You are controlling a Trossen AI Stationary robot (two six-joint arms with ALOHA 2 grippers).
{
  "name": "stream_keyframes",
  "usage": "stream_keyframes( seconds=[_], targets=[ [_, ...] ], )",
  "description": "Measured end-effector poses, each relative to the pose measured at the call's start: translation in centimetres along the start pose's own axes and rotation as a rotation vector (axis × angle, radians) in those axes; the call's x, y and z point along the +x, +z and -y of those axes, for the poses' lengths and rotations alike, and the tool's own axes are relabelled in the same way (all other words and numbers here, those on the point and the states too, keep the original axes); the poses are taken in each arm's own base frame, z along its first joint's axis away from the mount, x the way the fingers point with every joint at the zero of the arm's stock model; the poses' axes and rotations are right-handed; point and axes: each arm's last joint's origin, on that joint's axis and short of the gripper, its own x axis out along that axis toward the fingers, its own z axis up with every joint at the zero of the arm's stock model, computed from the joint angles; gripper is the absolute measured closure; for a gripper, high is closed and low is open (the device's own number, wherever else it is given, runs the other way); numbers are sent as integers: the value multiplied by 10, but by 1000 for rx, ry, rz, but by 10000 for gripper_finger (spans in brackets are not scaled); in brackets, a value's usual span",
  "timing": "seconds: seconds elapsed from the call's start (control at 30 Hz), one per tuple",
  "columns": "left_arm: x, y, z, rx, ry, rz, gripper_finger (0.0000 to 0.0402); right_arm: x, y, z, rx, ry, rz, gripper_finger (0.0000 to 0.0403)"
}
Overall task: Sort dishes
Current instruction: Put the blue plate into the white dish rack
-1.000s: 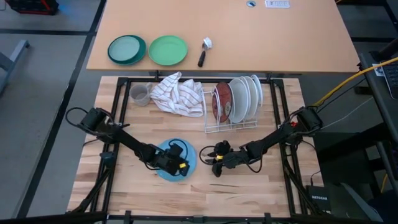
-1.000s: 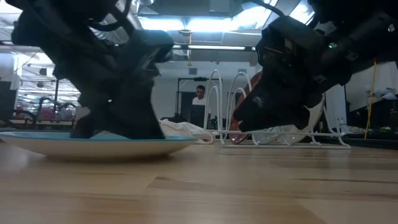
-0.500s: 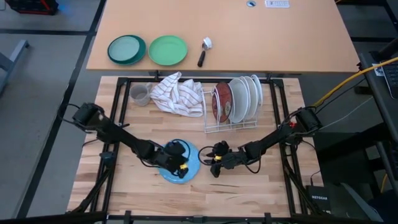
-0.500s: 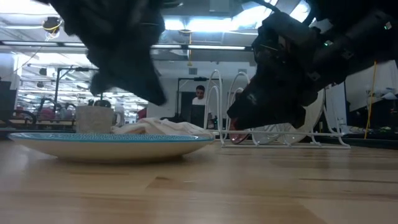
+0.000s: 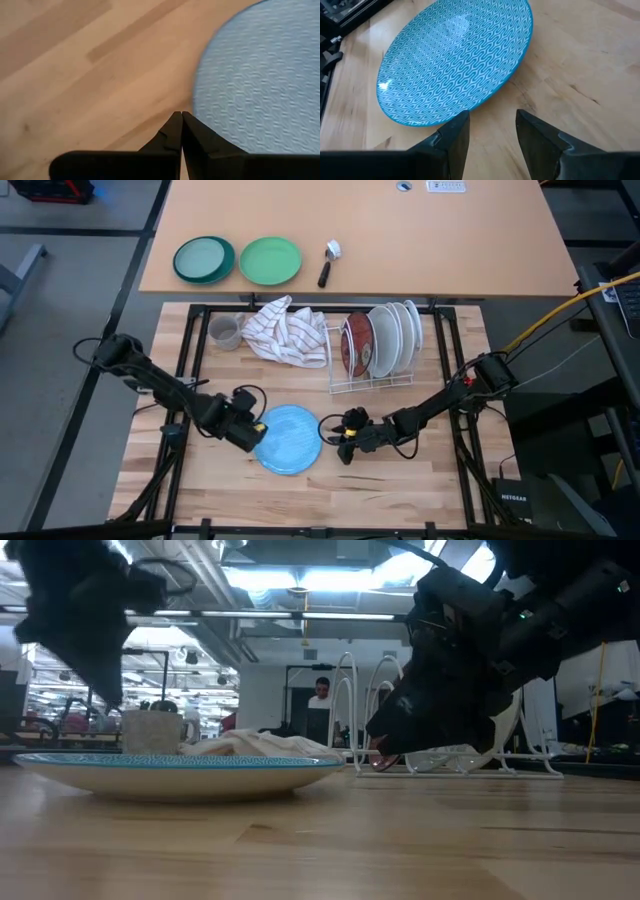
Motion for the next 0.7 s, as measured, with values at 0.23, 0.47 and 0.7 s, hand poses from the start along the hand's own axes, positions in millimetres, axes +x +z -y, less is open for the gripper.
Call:
stream_keyframes(
  seconds=[0.23,0.47,0.7],
  targets=[
    [21,-15,-9,-102,44,-47,401,0,0,0,51,-12,13,237],
    [37,-25,-5,-146,23,-108,402,0,0,0,104,-13,16,237],
    [55,-34,12,-137,-37,-114,402,0,-1,0,106,7,-9,237]
  ],
)
